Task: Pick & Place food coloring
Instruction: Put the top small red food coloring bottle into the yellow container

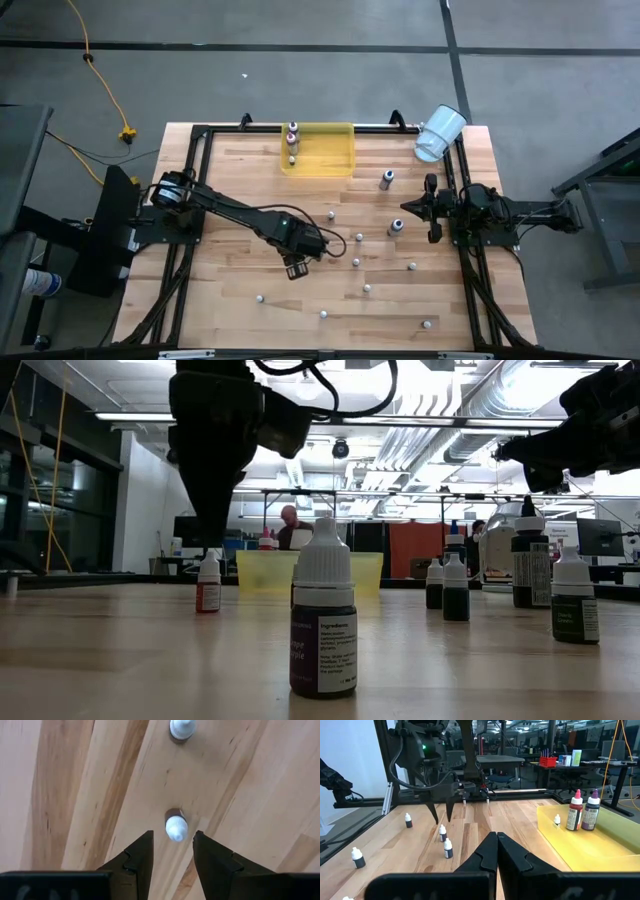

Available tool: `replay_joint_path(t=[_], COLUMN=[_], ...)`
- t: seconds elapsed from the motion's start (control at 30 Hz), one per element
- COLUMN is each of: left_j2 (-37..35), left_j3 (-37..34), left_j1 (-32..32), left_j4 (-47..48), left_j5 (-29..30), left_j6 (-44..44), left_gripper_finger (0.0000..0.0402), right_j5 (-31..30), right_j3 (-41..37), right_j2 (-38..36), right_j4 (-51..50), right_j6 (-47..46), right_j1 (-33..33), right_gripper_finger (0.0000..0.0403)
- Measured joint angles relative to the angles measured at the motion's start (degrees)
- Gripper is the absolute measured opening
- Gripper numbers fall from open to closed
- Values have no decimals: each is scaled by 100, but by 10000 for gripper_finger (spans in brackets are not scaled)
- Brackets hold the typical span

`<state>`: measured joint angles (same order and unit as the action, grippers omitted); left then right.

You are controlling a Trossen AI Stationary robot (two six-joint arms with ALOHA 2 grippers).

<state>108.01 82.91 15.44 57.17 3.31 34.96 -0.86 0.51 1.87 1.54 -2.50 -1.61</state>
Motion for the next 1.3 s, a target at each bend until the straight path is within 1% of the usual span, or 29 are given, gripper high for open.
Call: replay_joint_path(t=[0.47,0.6,0.63,0.73,1.13,1.2,1.3], left_j2=[293,469,470,452,476,476,476], left_j3=[-8,-4,-17,2,-9,-9,-9], left_j1=[7,7,9,9,5,5,5], left_j4=[-192,-316,-206,-331,-200,-199,-186], left_j5=[4,-105,-132,-166,-251,-251,-247], left_j6=[-108,-173,-172,-172,-275,-305,-321], left_gripper_finger=[129,129,129,129,128,122,103], right_j5=[-2,-1,-2,-1,-2,0,-1], right_j3=[-1,-2,-2,-1,0,0,-1], right_j2=[2,2,2,9,71,76,74], right_j4=[0,0,0,2,4,4,4], right_j6=[0,-1,0,0,0,0,0], right_j1=[2,2,2,0,0,2,0], right_gripper_finger=[0,0,0,0,0,0,0])
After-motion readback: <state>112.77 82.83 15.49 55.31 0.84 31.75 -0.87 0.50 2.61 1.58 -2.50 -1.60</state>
